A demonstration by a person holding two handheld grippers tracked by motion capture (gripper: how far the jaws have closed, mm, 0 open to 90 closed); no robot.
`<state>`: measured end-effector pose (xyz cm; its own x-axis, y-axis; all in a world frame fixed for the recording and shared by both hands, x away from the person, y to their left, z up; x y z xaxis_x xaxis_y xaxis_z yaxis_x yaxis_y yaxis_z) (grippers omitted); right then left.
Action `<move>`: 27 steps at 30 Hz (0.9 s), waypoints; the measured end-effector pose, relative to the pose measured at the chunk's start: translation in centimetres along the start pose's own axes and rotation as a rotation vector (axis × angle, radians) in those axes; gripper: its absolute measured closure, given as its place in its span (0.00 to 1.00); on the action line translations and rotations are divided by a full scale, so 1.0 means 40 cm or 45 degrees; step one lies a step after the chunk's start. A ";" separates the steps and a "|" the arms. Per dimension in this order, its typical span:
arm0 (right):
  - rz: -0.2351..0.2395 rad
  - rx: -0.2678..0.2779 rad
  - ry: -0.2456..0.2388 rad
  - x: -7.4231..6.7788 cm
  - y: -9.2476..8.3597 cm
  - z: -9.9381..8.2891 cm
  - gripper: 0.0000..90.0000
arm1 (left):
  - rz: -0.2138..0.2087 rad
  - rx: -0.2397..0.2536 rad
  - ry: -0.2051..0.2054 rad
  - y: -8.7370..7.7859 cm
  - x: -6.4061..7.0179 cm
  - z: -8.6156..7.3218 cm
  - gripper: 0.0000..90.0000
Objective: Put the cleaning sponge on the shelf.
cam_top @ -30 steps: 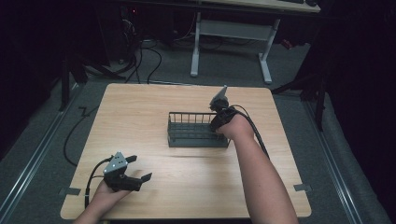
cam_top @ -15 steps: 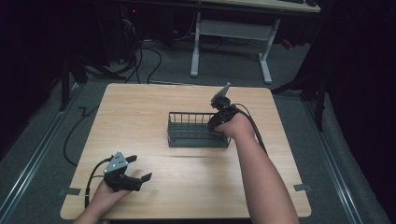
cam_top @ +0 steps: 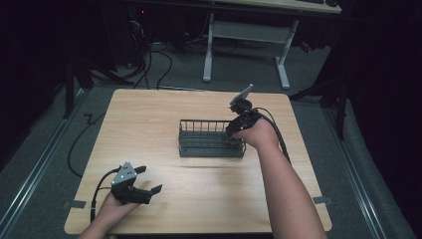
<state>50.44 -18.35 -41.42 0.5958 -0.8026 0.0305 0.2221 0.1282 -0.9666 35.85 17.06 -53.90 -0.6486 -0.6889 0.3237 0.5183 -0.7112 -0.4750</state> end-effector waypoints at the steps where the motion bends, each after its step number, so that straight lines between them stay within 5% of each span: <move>1: 0.001 0.002 -0.004 0.001 -0.001 -0.003 0.34 | 0.000 0.000 0.000 0.001 0.000 0.000 0.06; 9: 0.012 0.021 0.002 -0.002 -0.016 -0.032 0.34 | 0.002 -0.006 0.001 0.001 -0.002 0.000 0.06; 27: 0.037 0.127 -0.014 -0.050 -0.035 -0.182 0.32 | 0.016 -0.026 0.019 0.008 0.003 -0.001 0.06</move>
<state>43.33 -21.15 -41.99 0.6117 -0.7911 0.0061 0.2797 0.2090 -0.9371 35.91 16.76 -54.05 -0.6504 -0.6956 0.3052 0.5150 -0.6991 -0.4959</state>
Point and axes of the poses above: each handheld gripper's, and its own axes: y roughly forward along the jaws, z roughly out of its top, x roughly to its right, the point moved 3 cm from there along y, roughly forward along the jaws, and after that the axes turned 14 degrees about -y, right-handed, at the moved point
